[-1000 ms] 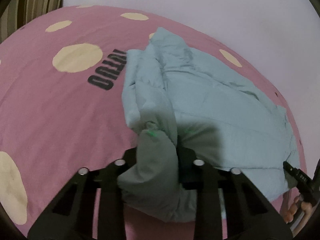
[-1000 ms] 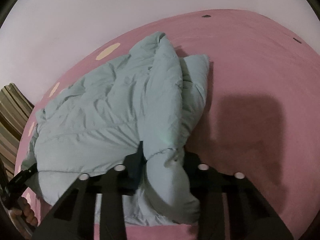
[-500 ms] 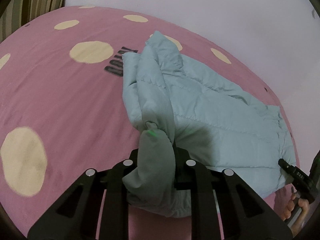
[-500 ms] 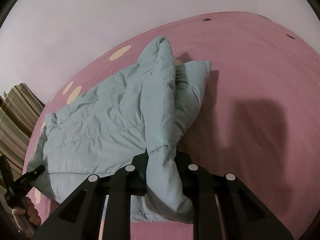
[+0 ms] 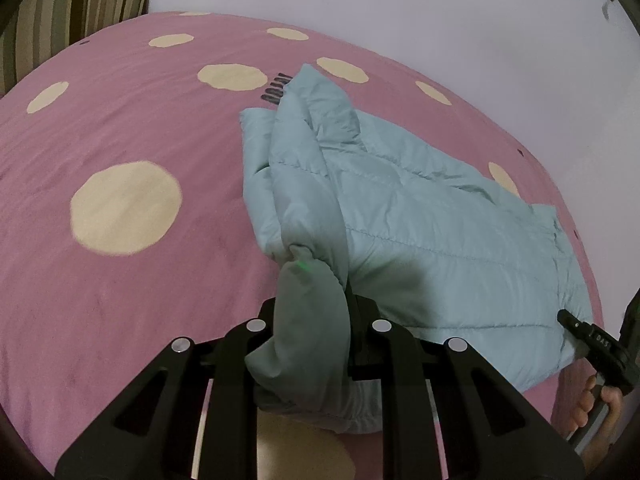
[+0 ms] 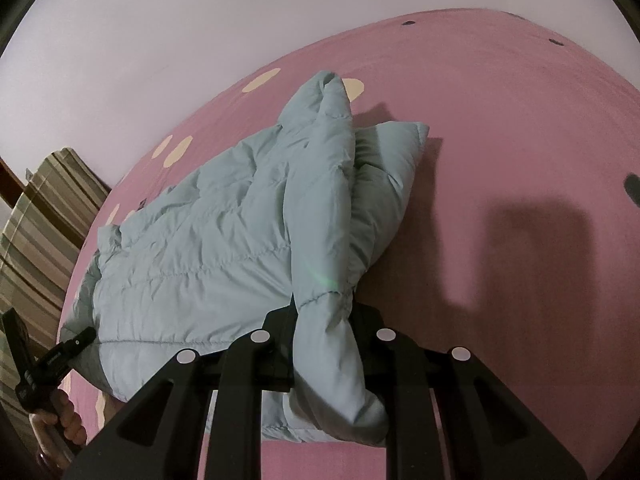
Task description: Fold large clothes
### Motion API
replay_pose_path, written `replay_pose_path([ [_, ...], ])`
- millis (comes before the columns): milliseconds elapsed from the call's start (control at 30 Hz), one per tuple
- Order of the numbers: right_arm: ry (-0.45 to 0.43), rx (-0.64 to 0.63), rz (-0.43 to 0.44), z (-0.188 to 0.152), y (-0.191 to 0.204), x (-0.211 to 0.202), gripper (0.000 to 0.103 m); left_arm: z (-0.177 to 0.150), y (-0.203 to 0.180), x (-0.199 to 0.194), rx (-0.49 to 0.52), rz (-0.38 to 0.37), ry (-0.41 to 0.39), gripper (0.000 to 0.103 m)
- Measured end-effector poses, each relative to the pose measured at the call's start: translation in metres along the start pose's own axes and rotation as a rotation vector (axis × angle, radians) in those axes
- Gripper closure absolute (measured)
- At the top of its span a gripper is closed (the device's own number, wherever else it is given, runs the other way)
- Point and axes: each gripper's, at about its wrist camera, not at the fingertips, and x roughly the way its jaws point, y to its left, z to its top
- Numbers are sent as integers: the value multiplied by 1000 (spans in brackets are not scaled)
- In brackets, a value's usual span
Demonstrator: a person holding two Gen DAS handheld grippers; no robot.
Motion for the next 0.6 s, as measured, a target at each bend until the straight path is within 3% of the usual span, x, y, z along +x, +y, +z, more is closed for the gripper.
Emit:
replay_pose_path([
  [267,8,-1,17,-23,-4,-17,85,-29,9,-24,-3,-4,4,86],
  [600,8,-13,8,-30,-1,-9,84,-44,18,-23,-25,-13,2,83],
])
